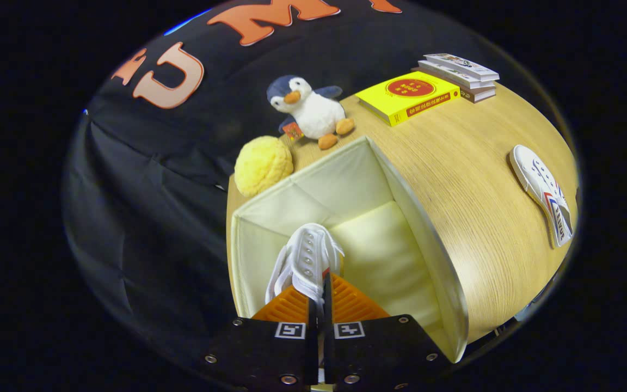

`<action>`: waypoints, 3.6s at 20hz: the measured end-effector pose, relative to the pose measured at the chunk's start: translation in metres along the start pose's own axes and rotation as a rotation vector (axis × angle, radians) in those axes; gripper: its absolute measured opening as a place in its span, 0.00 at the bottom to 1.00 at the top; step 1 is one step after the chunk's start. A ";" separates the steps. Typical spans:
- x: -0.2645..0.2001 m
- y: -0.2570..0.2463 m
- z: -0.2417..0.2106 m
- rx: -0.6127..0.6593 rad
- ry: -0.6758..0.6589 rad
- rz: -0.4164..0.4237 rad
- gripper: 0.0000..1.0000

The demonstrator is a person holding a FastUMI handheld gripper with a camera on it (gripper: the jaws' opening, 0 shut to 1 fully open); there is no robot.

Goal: Open the storage box then place both shoes into the box .Put the left shoe in first, then the right shoe, with the right side of both shoes facing outward in a uniform manner.

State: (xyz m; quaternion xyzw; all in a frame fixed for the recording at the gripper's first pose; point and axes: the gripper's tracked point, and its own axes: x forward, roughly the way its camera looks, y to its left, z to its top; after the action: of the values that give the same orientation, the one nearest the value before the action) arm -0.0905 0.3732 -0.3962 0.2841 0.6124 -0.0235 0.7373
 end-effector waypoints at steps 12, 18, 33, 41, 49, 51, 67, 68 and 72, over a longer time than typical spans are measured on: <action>-0.097 -0.017 0.048 -0.267 -0.158 0.243 0.68; -0.127 -0.140 0.099 -0.353 -0.298 0.041 0.85; -0.122 -0.407 0.085 -0.506 -0.169 -0.372 0.82; -0.094 -0.434 0.075 -0.570 -0.082 -0.378 0.78; -0.076 -0.424 0.094 -0.509 -0.205 -0.265 0.68; -0.063 -0.417 0.094 -0.480 -0.195 -0.211 0.65; -0.051 -0.407 0.095 -0.133 -0.122 -0.040 0.33; -0.050 -0.405 0.092 -0.106 -0.122 -0.035 0.26; -0.055 -0.390 0.093 -0.071 -0.152 -0.057 0.12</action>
State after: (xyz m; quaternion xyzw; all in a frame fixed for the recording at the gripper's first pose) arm -0.1711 -0.0126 -0.4898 0.2374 0.5629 -0.0443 0.7904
